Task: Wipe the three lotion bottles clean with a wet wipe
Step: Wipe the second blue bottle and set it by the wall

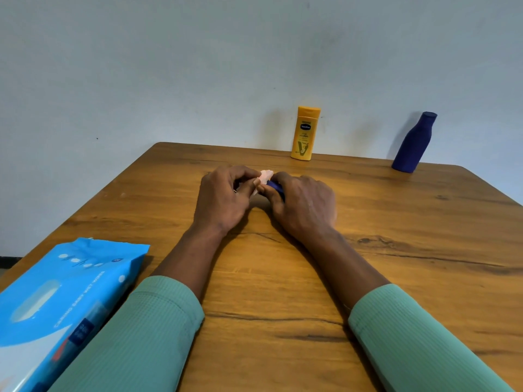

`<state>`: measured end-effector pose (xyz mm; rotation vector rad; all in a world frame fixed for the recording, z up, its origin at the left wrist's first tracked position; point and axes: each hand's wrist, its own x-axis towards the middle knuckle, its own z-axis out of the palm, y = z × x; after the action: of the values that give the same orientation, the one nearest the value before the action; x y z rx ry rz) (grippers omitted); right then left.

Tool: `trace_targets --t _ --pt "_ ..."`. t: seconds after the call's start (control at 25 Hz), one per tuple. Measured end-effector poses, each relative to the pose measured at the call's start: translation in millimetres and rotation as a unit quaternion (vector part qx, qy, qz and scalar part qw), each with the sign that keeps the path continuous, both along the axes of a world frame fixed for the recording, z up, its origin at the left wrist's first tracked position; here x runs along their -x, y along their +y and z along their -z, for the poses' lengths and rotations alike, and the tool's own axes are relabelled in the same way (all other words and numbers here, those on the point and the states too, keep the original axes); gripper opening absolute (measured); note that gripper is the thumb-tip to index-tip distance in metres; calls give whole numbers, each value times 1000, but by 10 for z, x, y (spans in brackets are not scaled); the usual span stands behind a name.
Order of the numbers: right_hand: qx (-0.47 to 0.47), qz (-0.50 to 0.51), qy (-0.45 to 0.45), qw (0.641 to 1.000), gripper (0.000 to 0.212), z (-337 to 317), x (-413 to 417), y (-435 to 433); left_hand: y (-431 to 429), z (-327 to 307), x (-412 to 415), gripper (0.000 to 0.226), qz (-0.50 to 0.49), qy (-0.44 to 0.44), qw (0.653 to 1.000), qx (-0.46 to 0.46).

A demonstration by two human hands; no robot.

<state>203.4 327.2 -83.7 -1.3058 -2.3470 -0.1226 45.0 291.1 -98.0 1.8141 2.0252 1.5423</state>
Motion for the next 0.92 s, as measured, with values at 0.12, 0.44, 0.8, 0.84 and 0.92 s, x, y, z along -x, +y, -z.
trace_targets --t 0.12,0.44,0.8,0.84,0.92 --pt "-2 3 47 999 47 18 33 4 18 -27 16 17 -58 19 996 -63" --pt "126 -5 395 910 60 46 121 -41 29 -65 -88 24 -16 29 989 -145" --pt "397 -81 473 782 58 40 83 57 21 -51 -34 19 -3 -52 987 -150" --pt "414 -86 477 771 56 26 73 49 16 -43 -27 18 -2 -63 988 -145" --pt "428 -87 493 753 57 34 57 69 -6 -37 -79 15 36 -49 991 -118"
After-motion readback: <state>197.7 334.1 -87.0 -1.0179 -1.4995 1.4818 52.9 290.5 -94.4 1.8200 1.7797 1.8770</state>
